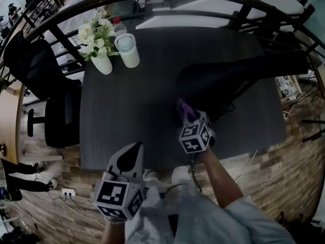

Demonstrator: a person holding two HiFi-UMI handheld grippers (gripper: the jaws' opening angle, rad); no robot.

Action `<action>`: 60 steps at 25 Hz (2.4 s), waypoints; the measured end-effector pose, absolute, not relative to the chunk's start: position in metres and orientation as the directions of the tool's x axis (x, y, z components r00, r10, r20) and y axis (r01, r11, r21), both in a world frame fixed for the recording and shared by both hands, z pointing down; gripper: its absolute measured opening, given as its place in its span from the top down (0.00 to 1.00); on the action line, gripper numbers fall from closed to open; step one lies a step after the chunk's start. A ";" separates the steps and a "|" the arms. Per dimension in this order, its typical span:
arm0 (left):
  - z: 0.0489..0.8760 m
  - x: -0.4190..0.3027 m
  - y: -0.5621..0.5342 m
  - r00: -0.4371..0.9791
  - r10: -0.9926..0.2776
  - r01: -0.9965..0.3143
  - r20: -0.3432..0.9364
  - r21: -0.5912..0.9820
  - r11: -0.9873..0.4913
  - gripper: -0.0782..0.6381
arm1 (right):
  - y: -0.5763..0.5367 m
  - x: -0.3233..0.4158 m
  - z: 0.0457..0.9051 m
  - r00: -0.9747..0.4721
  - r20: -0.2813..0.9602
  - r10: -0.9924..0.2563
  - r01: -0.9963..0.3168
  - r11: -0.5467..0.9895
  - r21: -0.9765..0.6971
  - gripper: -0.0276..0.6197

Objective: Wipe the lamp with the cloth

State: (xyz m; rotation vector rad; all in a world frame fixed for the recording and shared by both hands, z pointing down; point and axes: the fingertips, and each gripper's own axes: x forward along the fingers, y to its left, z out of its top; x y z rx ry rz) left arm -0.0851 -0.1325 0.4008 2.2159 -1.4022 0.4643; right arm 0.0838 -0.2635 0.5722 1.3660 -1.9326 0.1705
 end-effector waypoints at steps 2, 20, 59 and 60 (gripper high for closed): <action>0.399 -0.080 -0.135 0.433 -0.746 -0.901 0.506 0.205 -0.383 0.87 | -0.258 0.092 0.564 -0.152 0.623 -0.767 -0.880 0.392 0.268 0.87; 0.367 -0.023 -0.146 0.578 -0.709 -0.810 0.404 0.183 -0.557 0.87 | -0.185 0.144 0.443 -0.162 0.437 -0.885 -0.969 0.226 0.098 0.87; 0.355 0.039 -0.144 0.682 -0.627 -0.715 0.376 0.163 -0.680 0.87 | -0.114 0.182 0.385 -0.140 0.353 -0.925 -0.988 0.156 0.017 0.87; 0.355 0.038 -0.144 0.680 -0.629 -0.717 0.377 0.164 -0.677 0.87 | -0.114 0.181 0.386 -0.143 0.355 -0.924 -0.987 0.159 0.017 0.87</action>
